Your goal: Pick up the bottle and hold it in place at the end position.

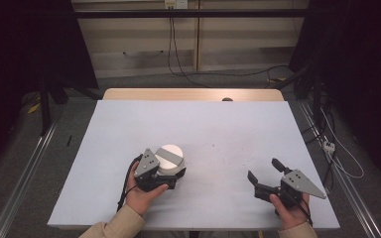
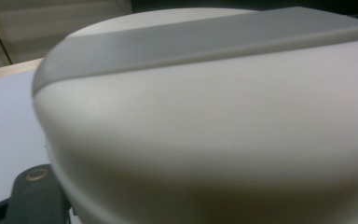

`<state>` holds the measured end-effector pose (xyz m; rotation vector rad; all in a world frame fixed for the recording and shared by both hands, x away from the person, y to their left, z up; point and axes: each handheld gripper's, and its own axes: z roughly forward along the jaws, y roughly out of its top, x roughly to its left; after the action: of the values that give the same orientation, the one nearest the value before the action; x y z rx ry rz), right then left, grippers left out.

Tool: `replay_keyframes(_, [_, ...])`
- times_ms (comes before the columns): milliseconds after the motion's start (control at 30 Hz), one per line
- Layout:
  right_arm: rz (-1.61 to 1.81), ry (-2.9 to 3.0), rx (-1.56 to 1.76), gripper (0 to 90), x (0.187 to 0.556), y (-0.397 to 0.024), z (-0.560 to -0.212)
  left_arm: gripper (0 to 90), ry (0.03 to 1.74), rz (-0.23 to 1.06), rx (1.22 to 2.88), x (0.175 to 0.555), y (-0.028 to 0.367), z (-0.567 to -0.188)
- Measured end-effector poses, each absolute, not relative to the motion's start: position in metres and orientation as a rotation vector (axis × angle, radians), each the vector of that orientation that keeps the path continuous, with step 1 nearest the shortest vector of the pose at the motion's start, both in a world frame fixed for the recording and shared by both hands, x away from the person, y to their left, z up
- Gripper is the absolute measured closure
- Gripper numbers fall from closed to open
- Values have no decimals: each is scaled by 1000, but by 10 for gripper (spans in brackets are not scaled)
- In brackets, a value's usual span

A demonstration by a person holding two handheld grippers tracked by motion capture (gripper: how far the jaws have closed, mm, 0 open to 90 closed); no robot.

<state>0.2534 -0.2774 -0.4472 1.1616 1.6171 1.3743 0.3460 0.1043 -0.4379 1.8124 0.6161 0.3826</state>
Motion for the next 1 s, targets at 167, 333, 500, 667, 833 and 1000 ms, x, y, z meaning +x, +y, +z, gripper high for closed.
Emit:
replay_keyframes(167, [1378, 1615, 1156, 73, 254, -277, -447, 184, 613, 384, 1818, 354, 101, -434])
replay_keyframes(333, [1377, 1617, 1157, 73, 254, -277, -447, 184, 608, 381, 1815, 362, 96, -430])
replay_keyframes(500, [1378, 1619, 1160, 73, 254, -277, -447, 184, 615, 375, 1806, 369, 94, -427])
replay_keyframes(667, [1377, 1615, 1158, 73, 255, -276, -447, 184, 634, 377, 1809, 373, 95, -428])
replay_keyframes(833, [1379, 1623, 1157, 73, 256, -276, -448, 184, 638, 375, 1800, 376, 94, -426])
replay_keyframes(1000, [1378, 1622, 1162, 73, 258, -275, -449, 184, 632, 390, 1804, 379, 93, -424])
